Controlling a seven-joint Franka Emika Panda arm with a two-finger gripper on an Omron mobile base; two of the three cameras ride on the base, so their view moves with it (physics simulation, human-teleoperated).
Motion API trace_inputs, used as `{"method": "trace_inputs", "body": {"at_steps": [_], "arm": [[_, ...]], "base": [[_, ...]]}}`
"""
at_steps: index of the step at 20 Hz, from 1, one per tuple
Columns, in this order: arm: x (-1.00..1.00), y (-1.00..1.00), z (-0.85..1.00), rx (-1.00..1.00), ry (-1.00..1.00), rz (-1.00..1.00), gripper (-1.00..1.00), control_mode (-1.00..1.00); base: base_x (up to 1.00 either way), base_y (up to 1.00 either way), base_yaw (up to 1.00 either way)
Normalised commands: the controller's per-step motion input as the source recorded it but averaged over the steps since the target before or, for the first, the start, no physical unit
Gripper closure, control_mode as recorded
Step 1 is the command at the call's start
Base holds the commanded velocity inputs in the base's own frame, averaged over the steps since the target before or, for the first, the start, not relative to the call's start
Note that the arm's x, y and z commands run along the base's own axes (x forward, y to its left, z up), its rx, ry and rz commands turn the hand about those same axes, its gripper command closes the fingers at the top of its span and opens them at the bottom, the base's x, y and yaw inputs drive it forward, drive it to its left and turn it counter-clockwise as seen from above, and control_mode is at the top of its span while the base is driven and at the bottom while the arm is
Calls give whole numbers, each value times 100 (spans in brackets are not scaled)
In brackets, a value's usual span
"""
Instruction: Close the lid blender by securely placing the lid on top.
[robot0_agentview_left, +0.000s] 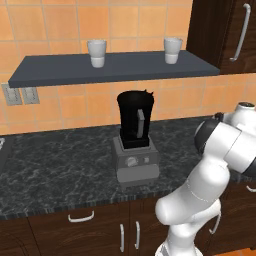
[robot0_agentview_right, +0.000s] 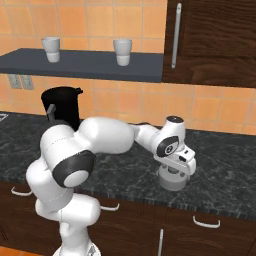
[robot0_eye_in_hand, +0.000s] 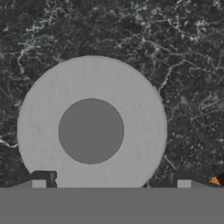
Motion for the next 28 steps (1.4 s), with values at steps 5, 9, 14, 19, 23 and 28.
{"method": "trace_inputs", "body": {"at_steps": [5, 9, 14, 19, 23, 28], "arm": [[5, 14, -7, 1, 0, 0, -100, -100], [3, 0, -20, 1, 0, 0, -100, -100], [14, 0, -15, 0, 0, 0, -100, -100], [19, 0, -3, 0, 0, 0, -100, -100], [26, -2, -5, 0, 0, 0, -100, -100], [10, -7, -19, 0, 0, 0, 100, -100]], "base": [[0, 0, 0], [0, 0, 0], [0, 0, 0], [0, 0, 0], [0, 0, 0], [0, 0, 0]]}}
